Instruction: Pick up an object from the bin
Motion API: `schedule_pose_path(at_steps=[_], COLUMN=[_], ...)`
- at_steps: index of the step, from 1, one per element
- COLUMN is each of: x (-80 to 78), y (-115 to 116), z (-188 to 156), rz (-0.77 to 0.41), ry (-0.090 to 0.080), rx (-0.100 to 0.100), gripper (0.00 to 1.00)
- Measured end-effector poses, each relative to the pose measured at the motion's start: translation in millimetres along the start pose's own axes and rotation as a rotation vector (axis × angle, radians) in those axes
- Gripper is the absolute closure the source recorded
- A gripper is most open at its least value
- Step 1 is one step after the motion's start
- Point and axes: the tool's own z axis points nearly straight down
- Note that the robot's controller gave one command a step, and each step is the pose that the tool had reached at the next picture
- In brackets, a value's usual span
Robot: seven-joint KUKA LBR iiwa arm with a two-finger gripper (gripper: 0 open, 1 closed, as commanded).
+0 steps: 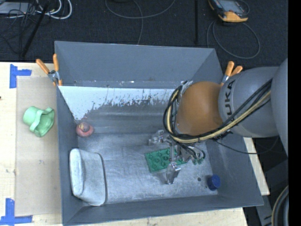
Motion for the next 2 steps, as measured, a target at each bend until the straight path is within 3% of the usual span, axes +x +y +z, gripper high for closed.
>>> schedule_pose_path(at_steps=[1, 2], x=[-1.8, -3.8], y=[0, 4], z=[-4, -156], rz=[0.003, -0.041], ry=[-0.006, -0.017], rx=[0.001, 0.004], gripper=[1.0, 1.0])
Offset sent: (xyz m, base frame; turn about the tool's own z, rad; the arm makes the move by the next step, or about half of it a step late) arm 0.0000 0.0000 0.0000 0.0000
